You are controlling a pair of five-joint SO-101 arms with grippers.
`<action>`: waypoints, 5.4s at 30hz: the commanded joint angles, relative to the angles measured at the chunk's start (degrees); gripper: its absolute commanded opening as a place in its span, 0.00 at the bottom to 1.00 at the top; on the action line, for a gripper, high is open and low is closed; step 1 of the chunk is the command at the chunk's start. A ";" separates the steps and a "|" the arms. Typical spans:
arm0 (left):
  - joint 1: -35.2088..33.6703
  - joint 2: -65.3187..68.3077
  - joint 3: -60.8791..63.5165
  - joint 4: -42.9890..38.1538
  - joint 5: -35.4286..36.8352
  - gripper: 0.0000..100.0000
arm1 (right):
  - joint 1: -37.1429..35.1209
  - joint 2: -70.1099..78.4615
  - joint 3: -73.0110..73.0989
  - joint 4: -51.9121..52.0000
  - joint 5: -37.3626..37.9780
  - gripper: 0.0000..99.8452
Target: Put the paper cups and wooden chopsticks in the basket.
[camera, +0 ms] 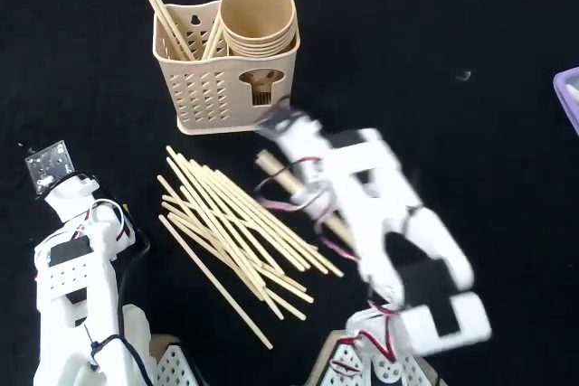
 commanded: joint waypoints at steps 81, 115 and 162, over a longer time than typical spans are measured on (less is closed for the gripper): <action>0.31 -1.23 -0.40 -0.09 -0.53 0.15 | -21.98 -15.16 -34.33 -55.82 -32.00 0.01; 0.57 -1.32 -0.40 0.09 -0.53 0.15 | -21.10 -11.03 -52.70 21.36 -32.09 0.12; 0.57 -1.32 -0.31 0.00 -0.53 0.15 | -10.46 -14.55 -13.67 7.91 -7.38 0.01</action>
